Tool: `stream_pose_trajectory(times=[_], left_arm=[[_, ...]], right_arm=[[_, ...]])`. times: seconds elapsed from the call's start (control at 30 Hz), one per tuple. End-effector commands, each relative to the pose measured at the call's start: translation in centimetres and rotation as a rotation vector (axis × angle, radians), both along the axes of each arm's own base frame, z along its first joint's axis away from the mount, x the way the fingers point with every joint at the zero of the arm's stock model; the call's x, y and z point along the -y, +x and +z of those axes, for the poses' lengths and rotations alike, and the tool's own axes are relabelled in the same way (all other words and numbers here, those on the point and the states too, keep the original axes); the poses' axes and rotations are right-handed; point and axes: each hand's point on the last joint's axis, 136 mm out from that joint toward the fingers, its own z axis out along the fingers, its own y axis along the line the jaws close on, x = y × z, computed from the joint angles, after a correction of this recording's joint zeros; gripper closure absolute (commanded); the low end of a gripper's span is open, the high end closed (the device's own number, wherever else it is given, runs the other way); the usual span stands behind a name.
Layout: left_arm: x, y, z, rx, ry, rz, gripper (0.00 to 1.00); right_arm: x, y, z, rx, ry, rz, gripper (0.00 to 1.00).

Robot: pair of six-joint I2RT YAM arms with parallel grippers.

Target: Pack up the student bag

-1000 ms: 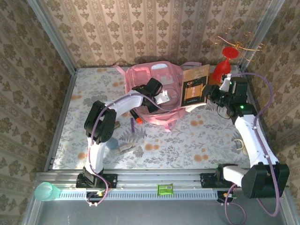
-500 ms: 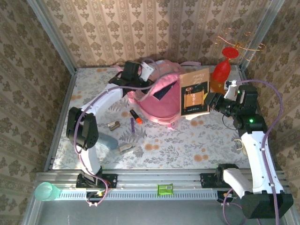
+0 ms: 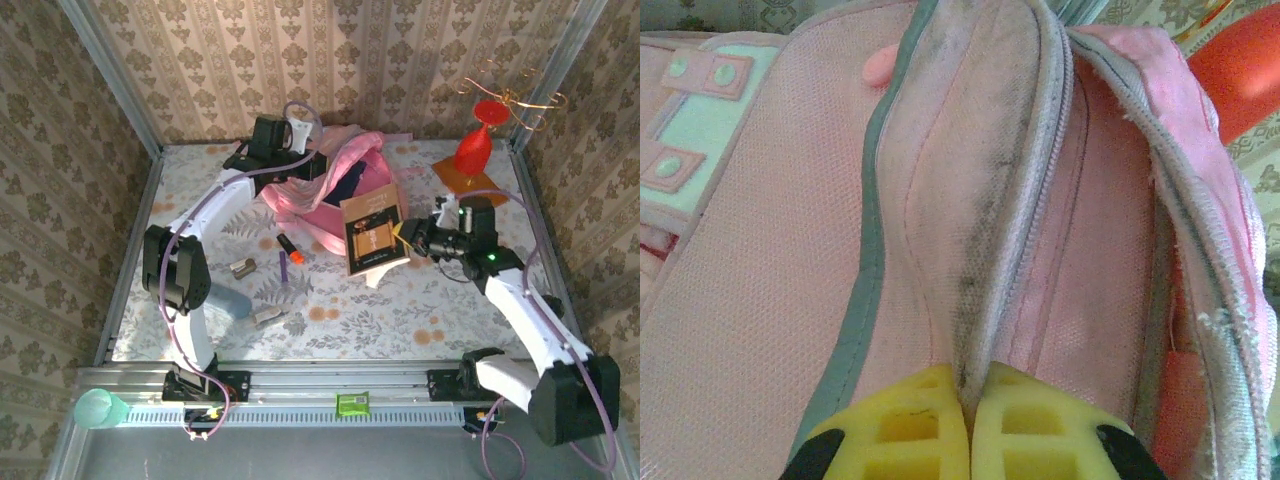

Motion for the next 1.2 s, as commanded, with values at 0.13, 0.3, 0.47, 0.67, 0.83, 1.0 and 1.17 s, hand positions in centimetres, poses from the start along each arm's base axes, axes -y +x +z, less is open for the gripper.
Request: stream_pose_trajectory(times=[0.13, 0.3, 0.47, 0.67, 0.83, 1.0, 1.17], left_arm=[[1.5, -0.5, 6.1, 0.132, -0.123, -0.079, 1.00], [1.6, -1.0, 6.1, 0.135, -0.127, -0.100, 1.00], [1.8, -1.1, 6.0, 0.132, -0.140, -0.108, 1.00], [1.8, -1.0, 6.1, 0.139, -0.141, -0.108, 1.00], [2.4, -1.5, 5.9, 0.120, -0.163, -0.150, 1.00], [2.8, -1.8, 5.8, 0.113, -0.181, -0.175, 1.00], [3.8, -2.3, 5.5, 0.111, -0.179, -0.220, 1.00]], right_arm=[[-0.3, 9.6, 4.5, 0.111, 0.217, -0.198, 1.00], [-0.9, 14.5, 4.3, 0.107, 0.232, -0.263, 1.00], [-3.1, 18.5, 4.5, 0.118, 0.329, -0.259, 1.00], [-5.2, 21.6, 1.1, 0.098, 0.311, -0.252, 1.00], [-4.1, 22.5, -7.5, 0.005, 0.155, -0.272, 1.00], [-2.9, 20.8, -12.8, -0.059, -0.037, -0.257, 1.00], [-2.4, 20.7, -13.6, -0.058, -0.146, -0.286, 0.96]])
